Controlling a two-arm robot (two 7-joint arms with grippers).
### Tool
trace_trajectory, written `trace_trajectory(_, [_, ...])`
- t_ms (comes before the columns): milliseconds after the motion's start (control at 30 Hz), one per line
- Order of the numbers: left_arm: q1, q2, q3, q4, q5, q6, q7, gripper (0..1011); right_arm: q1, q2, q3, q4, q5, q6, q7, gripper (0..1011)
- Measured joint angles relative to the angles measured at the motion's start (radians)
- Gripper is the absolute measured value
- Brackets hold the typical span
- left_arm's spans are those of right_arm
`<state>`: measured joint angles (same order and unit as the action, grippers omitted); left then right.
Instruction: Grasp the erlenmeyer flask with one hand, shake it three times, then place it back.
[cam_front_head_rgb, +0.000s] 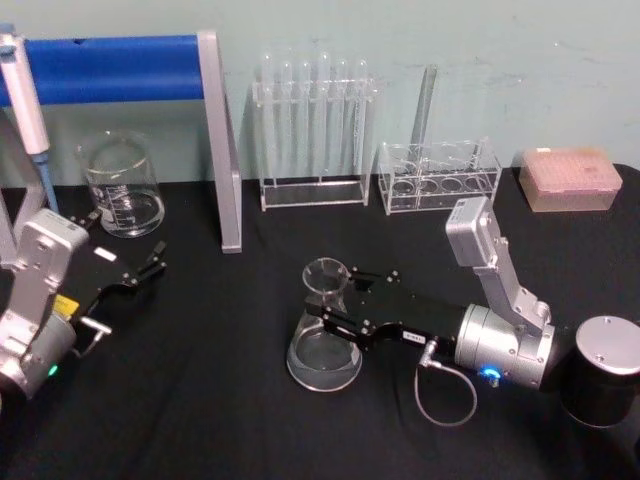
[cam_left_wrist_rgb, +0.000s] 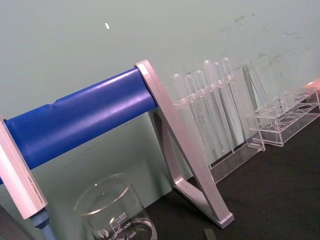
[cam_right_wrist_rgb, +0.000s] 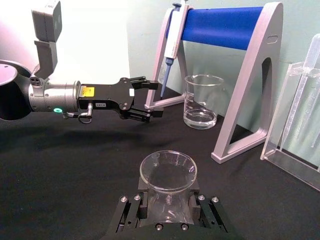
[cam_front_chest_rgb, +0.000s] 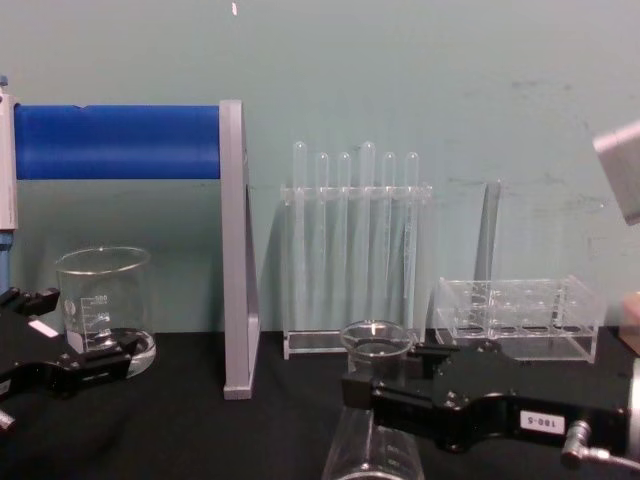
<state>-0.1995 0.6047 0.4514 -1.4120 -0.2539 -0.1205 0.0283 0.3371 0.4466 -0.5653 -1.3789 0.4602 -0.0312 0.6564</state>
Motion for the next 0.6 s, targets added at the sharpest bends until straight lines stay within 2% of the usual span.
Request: trace_trajectory(600, [0.0, 0.0, 0.0, 0.0, 0.0, 0.0, 0.0, 1001, 0.0, 0.0, 0.0, 0.0, 0.0, 0.0, 0.0, 449])
